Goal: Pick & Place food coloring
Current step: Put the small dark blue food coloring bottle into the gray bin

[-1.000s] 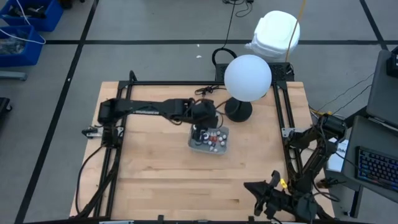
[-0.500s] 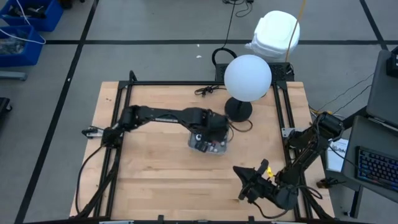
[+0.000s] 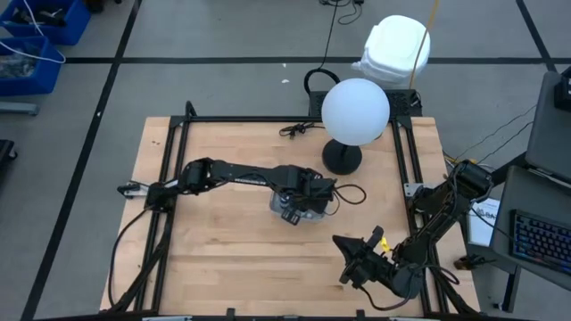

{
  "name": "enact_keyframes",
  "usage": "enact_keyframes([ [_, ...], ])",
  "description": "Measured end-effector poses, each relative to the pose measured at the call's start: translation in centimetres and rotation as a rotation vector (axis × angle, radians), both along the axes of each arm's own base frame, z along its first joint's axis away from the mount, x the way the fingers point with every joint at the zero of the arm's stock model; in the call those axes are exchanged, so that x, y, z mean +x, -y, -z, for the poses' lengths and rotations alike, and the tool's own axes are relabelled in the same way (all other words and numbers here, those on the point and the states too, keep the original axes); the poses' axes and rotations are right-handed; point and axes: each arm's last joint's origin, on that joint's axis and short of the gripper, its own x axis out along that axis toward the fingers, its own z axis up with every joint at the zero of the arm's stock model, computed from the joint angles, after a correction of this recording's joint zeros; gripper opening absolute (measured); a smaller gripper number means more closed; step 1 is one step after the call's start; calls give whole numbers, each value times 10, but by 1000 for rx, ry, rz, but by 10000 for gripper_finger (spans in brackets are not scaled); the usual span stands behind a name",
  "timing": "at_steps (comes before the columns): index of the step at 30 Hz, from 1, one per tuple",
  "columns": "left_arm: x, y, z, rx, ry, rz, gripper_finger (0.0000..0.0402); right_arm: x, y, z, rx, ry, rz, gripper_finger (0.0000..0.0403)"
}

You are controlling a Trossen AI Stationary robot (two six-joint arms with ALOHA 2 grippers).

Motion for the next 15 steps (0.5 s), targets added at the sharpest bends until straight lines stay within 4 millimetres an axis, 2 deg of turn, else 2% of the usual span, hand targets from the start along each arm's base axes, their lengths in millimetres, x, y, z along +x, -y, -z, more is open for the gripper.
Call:
enact_keyframes([
  [7,3,0,1,7,29,23,66,0,0,0,-22,-15,-2,0],
  [15,9,-11,3,3,74,33,65,2,1,0,-70,-47,-24,0],
])
